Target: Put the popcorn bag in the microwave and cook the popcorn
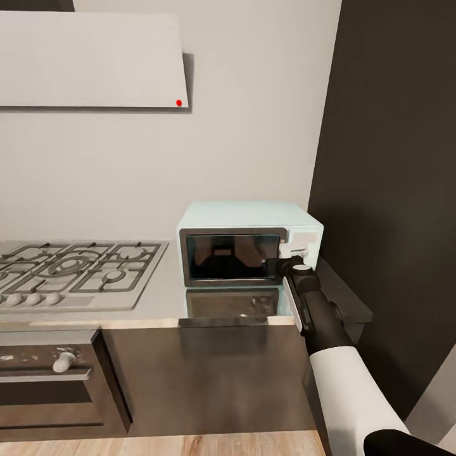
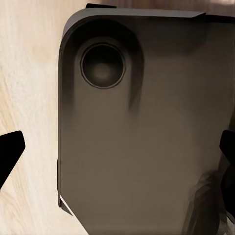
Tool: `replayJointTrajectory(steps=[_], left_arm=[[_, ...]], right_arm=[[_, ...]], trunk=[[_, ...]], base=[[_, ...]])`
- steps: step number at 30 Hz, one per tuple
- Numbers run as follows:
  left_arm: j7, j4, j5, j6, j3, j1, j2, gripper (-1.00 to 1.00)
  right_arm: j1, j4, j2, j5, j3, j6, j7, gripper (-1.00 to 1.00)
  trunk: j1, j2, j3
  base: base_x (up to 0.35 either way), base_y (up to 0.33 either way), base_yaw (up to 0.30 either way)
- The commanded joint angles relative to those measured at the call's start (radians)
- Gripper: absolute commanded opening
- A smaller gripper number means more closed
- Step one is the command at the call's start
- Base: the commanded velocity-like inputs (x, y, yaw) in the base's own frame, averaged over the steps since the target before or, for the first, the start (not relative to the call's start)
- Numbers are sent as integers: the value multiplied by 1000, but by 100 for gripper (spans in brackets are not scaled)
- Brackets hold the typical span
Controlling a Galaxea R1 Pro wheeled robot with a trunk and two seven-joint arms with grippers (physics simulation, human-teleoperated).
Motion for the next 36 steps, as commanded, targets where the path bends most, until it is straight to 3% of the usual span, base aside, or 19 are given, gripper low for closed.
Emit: replayJointTrajectory(steps=[1,36], left_arm=[[0,0,8,-2,1,0,0,100],[0,-7,8,-2,5,0,-2,100]], right_arm=[[-1,-1,0,2,1,5,-2,100],[-1,-15,0,6,-2,41,-4,100]], trunk=[[0,-1,-1],[-7,12,-1]], base=[[11,0,0],[18,0,0]])
